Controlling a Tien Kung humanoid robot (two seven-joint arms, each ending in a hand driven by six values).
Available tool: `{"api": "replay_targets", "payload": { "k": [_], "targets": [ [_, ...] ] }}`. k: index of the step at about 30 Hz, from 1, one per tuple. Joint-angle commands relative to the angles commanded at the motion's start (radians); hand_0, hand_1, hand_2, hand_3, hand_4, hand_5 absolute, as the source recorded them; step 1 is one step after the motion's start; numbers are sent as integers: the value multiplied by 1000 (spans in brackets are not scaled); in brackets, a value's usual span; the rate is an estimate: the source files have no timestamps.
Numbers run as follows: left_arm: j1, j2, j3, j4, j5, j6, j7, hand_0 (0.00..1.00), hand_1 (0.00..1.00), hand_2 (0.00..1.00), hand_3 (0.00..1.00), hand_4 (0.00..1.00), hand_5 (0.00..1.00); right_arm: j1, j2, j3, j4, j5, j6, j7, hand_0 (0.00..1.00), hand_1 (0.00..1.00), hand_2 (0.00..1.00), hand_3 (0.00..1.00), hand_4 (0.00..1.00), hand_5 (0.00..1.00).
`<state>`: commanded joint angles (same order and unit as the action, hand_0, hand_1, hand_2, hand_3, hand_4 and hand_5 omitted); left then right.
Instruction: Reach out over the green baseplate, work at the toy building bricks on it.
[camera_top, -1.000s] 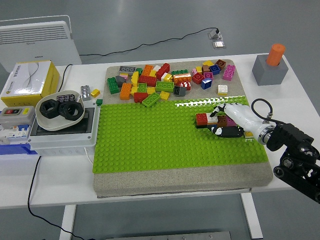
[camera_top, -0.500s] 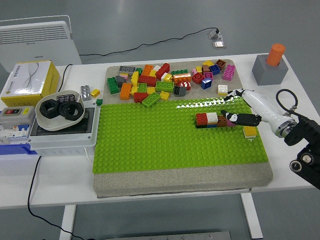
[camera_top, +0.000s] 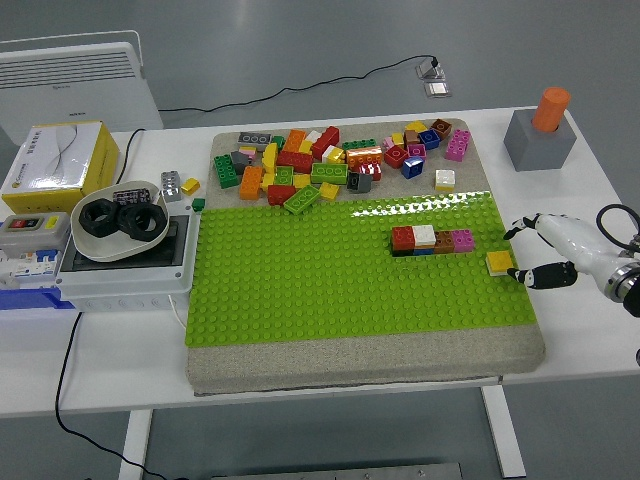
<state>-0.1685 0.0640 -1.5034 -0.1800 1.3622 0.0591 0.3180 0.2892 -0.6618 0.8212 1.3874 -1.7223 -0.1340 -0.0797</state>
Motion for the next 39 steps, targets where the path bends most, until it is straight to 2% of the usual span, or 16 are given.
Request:
{"api": "replay_targets", "payload": {
  "k": [5,6,9,13,20,30,34,39],
  "targets": [
    [-1,-1,-2,0,3,0,0,701,679,704,797,855,998,-33,38,19,-30,110,-96,88,889,865,839,693,713,235],
    [-1,-1,-2,0,3,0,0,700,679,705,797,854,998,-40,48,23,-36,134,-117,107,820,798,783,667,695,281],
    [-1,-2,-2,0,4,0,-1,700,679,705,797,854,998,-57,78,28,-51,198,-171,158,820,798,783,667,695,281],
    [-1,-2,0,0,1,0,-3,700,679,704,797,854,998,-75,117,33,-67,264,-214,199,806,758,763,661,697,286],
    [1,-2,-8,0,15,6,-7,700,676,704,796,853,998,-97,175,80,-82,260,-224,209,801,745,750,657,683,296],
    [7,-7,-4,0,7,17,-12,697,651,702,793,847,998,-133,264,211,-98,167,-213,192,793,729,744,655,657,321],
    [8,-8,5,0,-2,21,-11,697,651,702,793,847,998,-136,272,219,-101,161,-210,191,793,729,744,655,657,321],
    [7,-7,2,0,3,20,-12,697,638,703,792,849,998,-132,255,223,-95,129,-186,173,793,728,743,655,657,321]
  ]
}}
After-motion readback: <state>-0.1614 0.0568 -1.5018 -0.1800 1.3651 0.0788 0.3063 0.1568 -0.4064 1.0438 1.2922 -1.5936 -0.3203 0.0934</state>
